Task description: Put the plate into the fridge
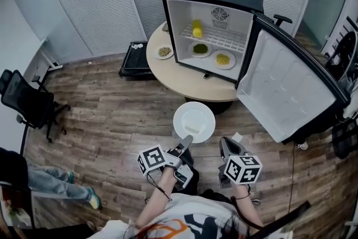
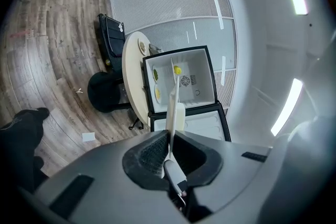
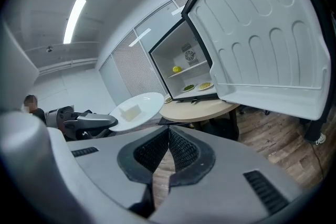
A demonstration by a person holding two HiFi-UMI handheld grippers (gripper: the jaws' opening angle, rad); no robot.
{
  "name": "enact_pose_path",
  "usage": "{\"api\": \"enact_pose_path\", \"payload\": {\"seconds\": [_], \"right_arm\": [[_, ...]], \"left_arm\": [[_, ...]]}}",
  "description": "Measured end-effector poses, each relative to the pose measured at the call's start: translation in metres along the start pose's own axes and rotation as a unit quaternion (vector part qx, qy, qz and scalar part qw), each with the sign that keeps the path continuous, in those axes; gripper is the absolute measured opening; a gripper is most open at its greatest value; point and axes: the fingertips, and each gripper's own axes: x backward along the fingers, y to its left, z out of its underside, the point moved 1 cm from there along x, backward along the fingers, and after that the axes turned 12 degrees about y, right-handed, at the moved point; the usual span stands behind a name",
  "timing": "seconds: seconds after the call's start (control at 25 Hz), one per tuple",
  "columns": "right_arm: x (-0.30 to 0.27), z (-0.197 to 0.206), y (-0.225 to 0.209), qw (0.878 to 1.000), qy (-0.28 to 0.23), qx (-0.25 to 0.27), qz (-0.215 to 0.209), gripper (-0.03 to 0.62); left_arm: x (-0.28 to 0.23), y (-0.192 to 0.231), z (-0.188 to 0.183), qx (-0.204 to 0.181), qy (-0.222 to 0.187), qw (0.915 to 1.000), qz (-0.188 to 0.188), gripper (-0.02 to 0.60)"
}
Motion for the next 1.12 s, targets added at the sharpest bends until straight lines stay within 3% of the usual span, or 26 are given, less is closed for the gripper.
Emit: {"api": "enact_pose_path", "payload": {"seconds": [0.68, 1.12], "right_arm": [[-0.101, -0.076, -0.011, 0.998, -0.006, -0.047, 0.036, 0.017], [-0.137, -0.101, -0.008, 0.994, -0.023, -0.068, 0.079, 0.017]], "left_arm": [[-0.067, -0.008, -0.125, -0.017, 0.072, 0.9972, 0.005, 0.025], [-0.089, -0.009, -0.174, -0.028, 0.129, 0.9911, 0.02, 0.025]]}}
